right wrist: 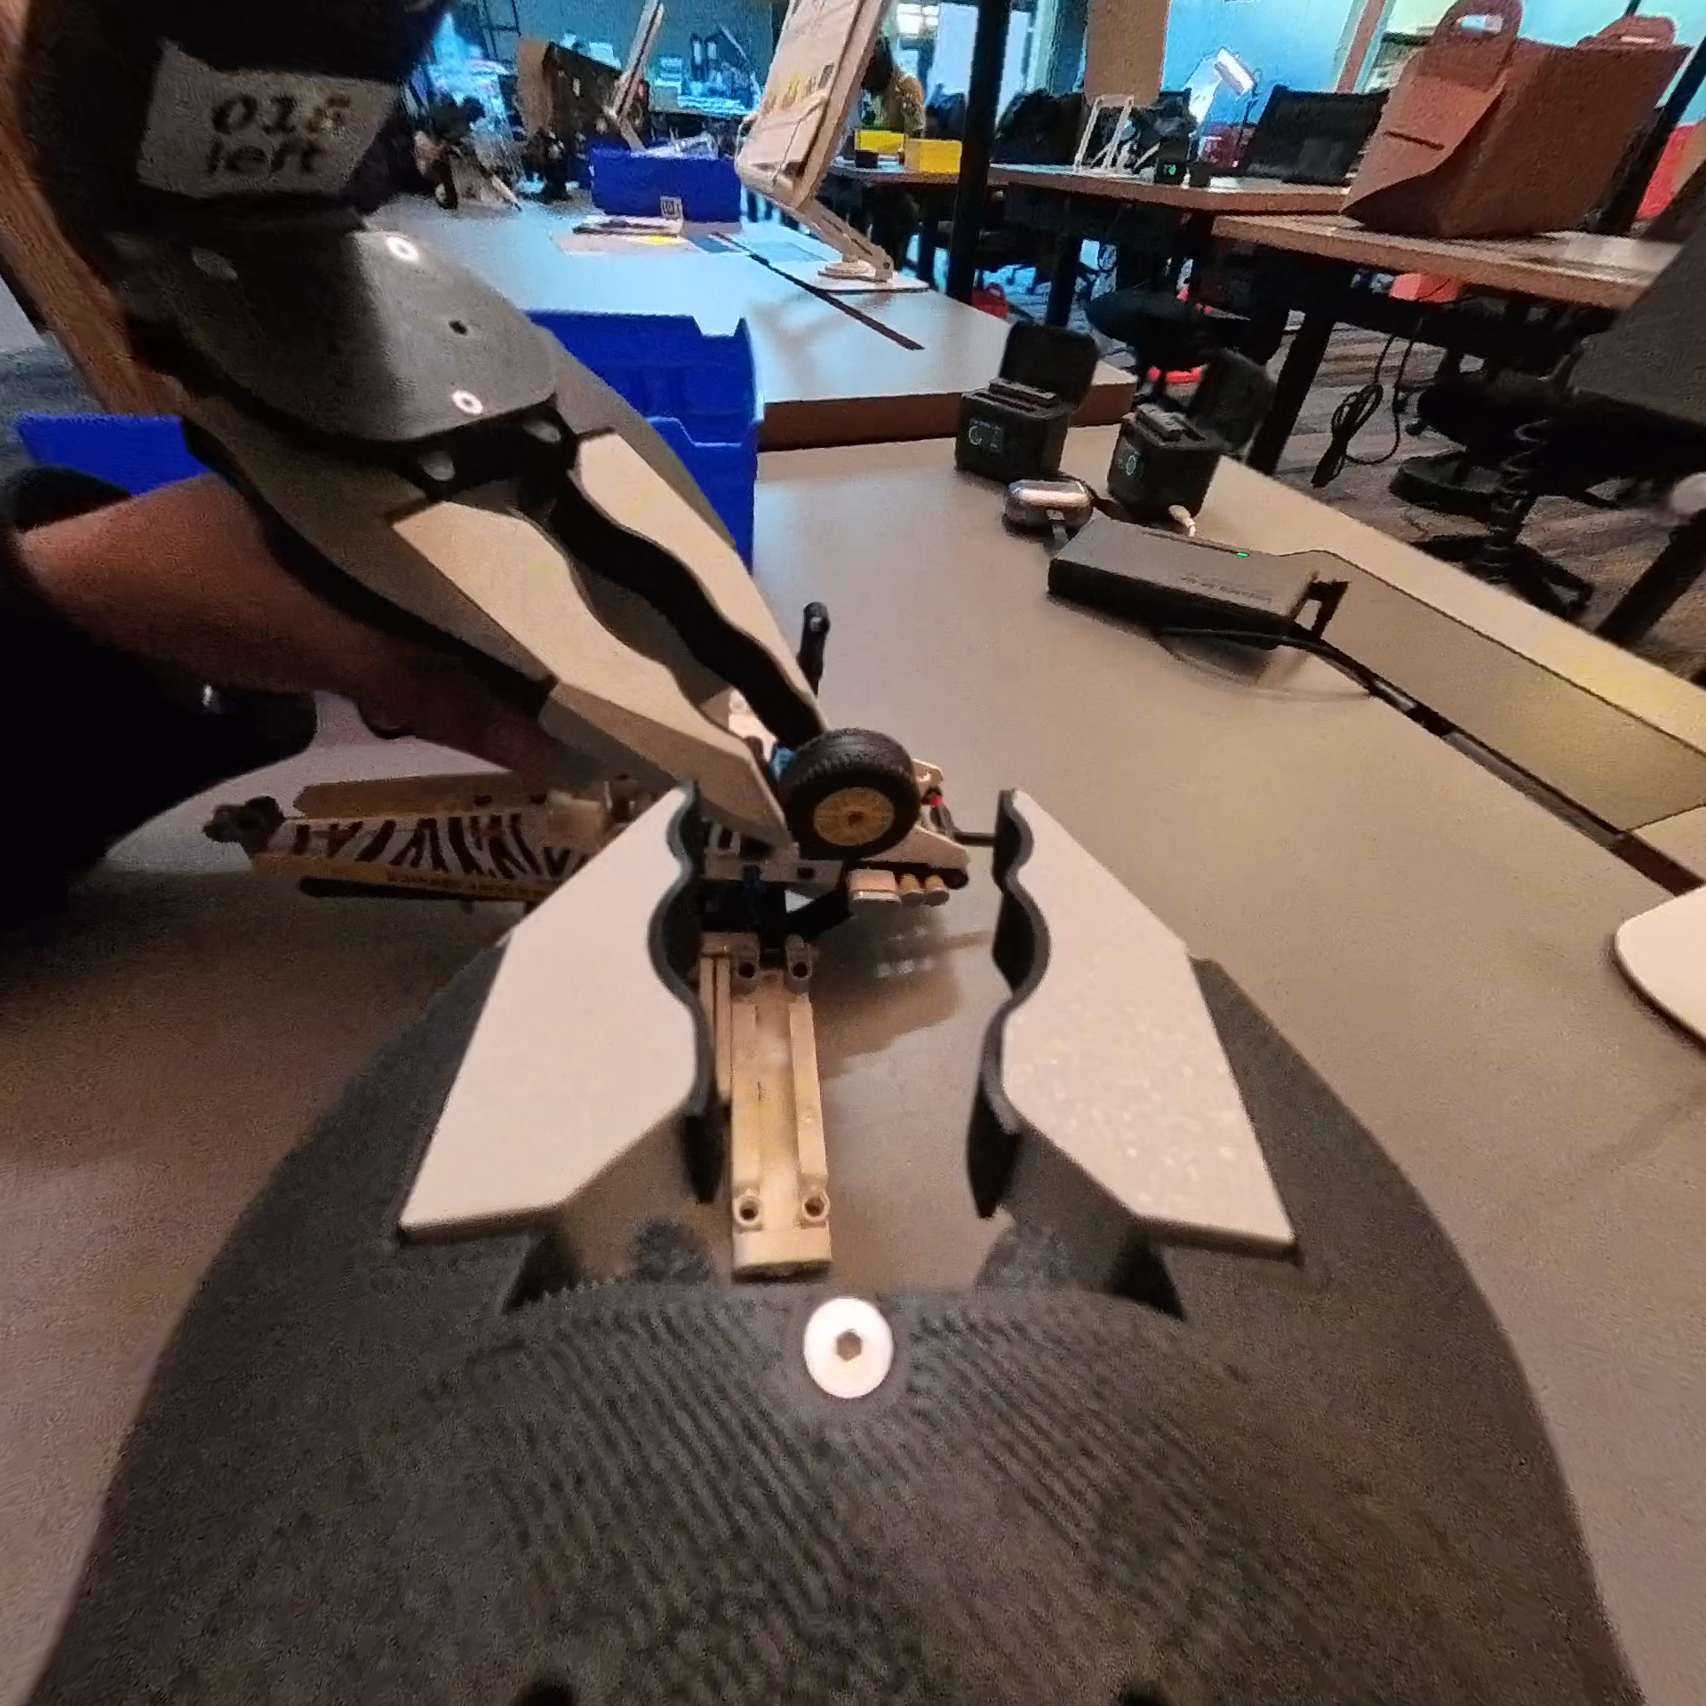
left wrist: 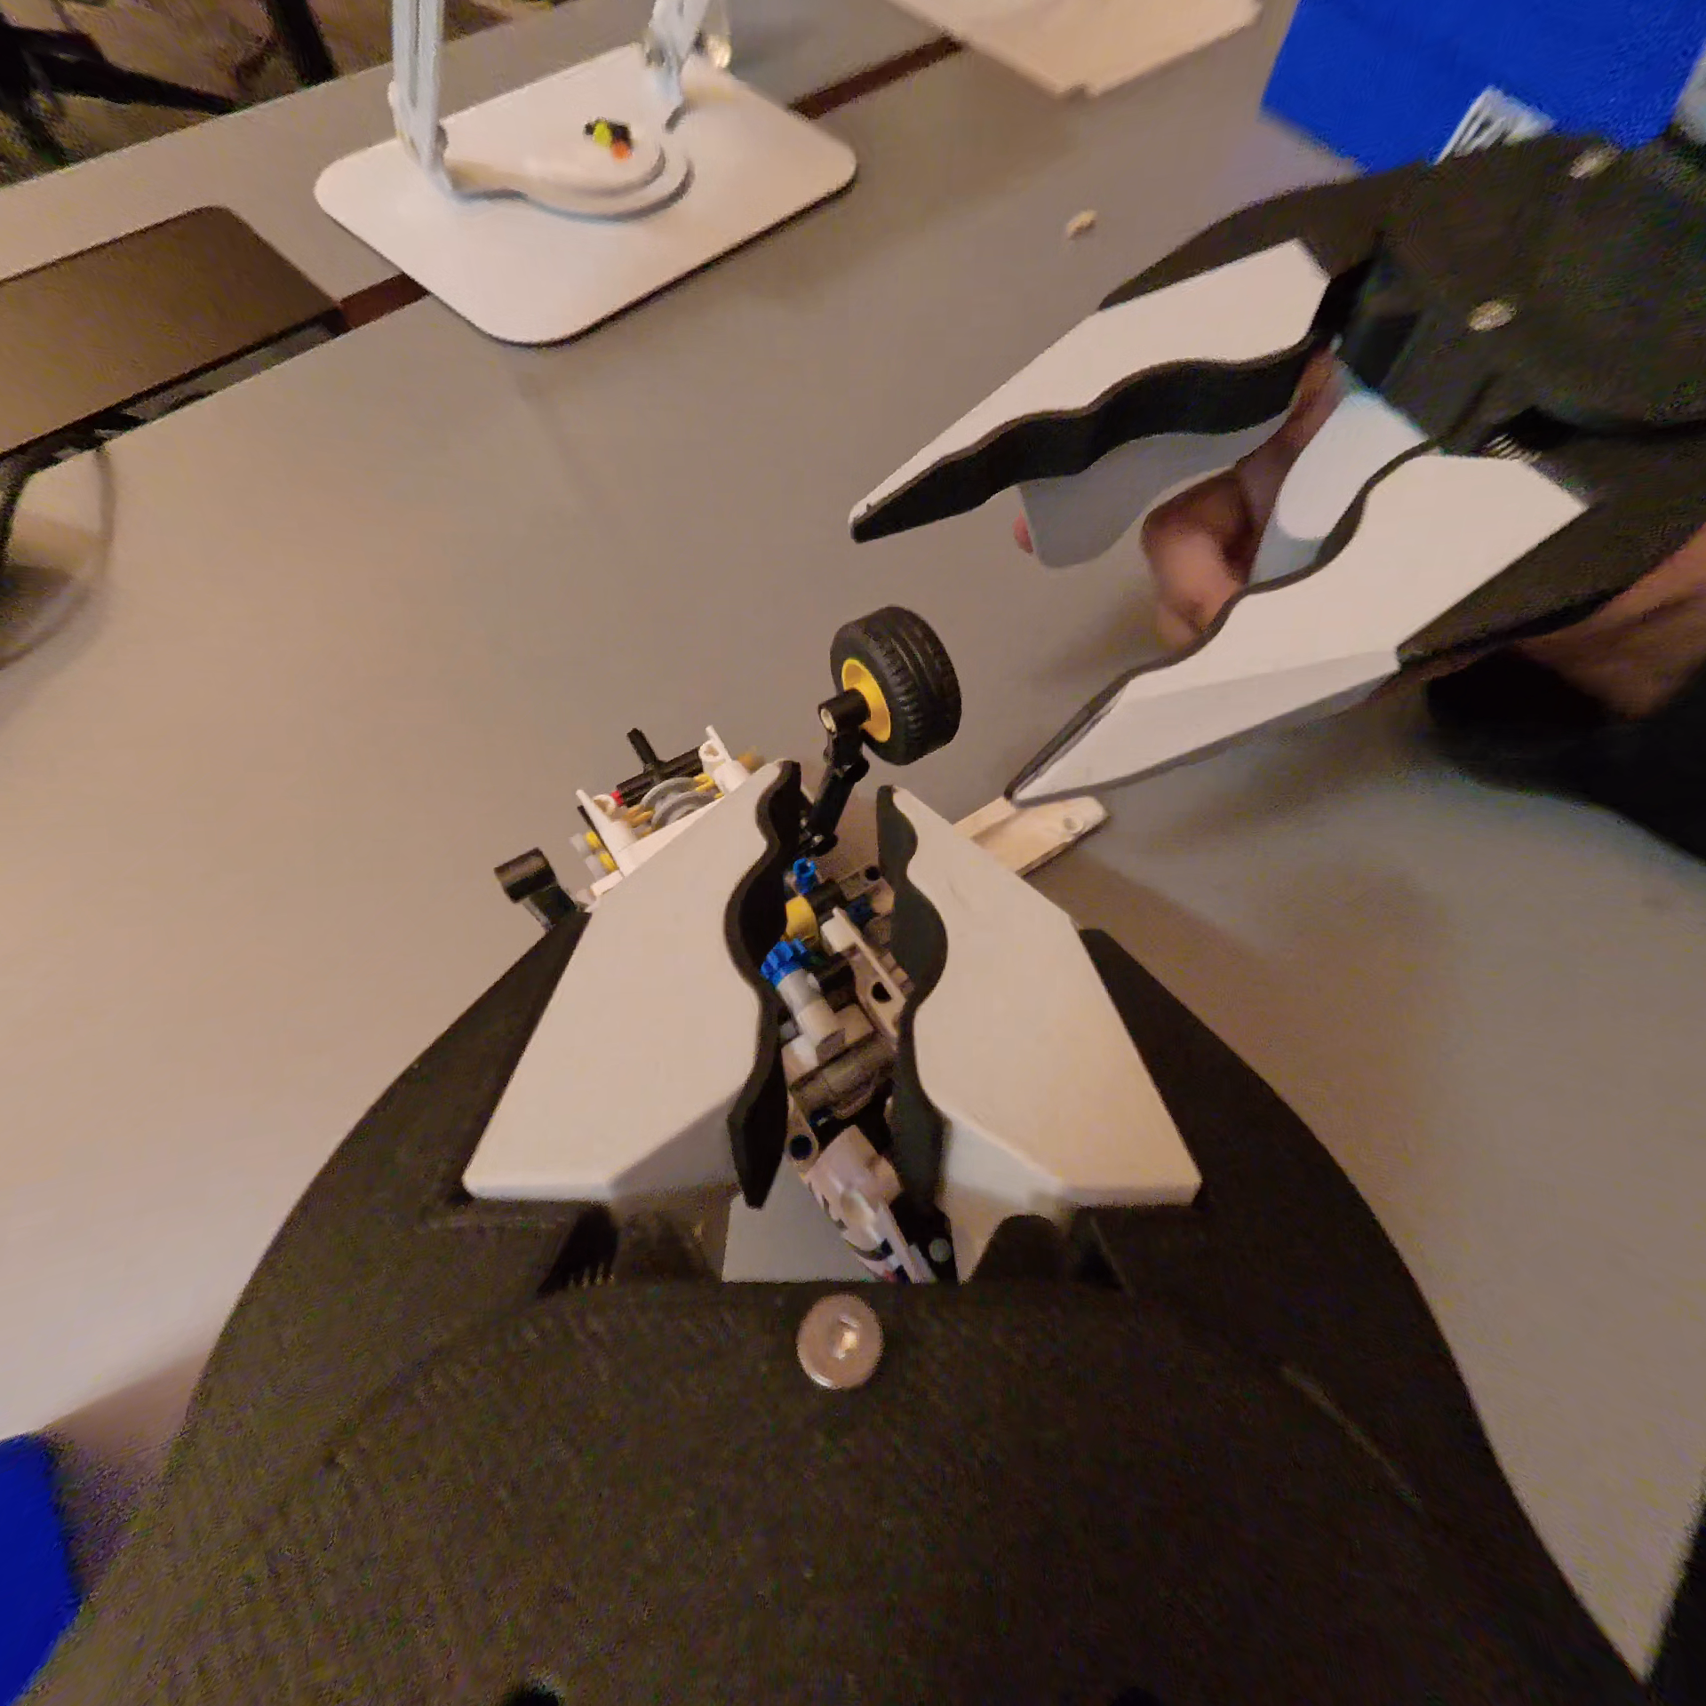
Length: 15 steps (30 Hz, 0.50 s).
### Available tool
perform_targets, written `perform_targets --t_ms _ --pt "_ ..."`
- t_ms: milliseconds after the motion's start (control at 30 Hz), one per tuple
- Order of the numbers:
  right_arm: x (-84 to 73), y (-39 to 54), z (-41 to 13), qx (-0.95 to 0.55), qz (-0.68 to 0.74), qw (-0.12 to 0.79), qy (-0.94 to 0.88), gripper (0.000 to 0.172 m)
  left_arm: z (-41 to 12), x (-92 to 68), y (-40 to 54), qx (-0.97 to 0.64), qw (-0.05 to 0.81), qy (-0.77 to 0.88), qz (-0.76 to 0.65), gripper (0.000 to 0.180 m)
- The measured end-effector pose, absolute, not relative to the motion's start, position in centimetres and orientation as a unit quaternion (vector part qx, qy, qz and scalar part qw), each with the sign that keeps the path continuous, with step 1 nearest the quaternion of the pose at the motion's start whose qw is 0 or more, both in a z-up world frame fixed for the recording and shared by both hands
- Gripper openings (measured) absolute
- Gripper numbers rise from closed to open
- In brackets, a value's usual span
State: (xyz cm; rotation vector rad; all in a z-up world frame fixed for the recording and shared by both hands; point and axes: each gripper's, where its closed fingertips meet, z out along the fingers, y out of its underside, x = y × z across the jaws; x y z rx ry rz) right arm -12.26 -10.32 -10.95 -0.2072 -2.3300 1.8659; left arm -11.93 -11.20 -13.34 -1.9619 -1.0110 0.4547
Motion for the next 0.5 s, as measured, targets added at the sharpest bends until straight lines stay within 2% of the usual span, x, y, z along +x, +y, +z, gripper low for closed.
perform_targets --t_ms 100,267,500 --pt "-11.9 -11.0 -11.5 -0.052 0.615 0.085 -0.782 0.049 -14.2 -12.4 -11.0 -0.800 0.400 -0.388 0.223 0.013" --pt "-12.2 -11.3 -11.3 -0.058 0.627 0.076 -0.773 0.042 -14.0 -13.1 -11.2 -0.796 0.400 -0.374 0.258 0.010" --pt "-12.3 -11.2 -10.3 -0.090 0.654 -0.009 -0.751 0.056 -14.0 -12.9 -10.8 -0.798 0.416 -0.353 0.256 0.009"
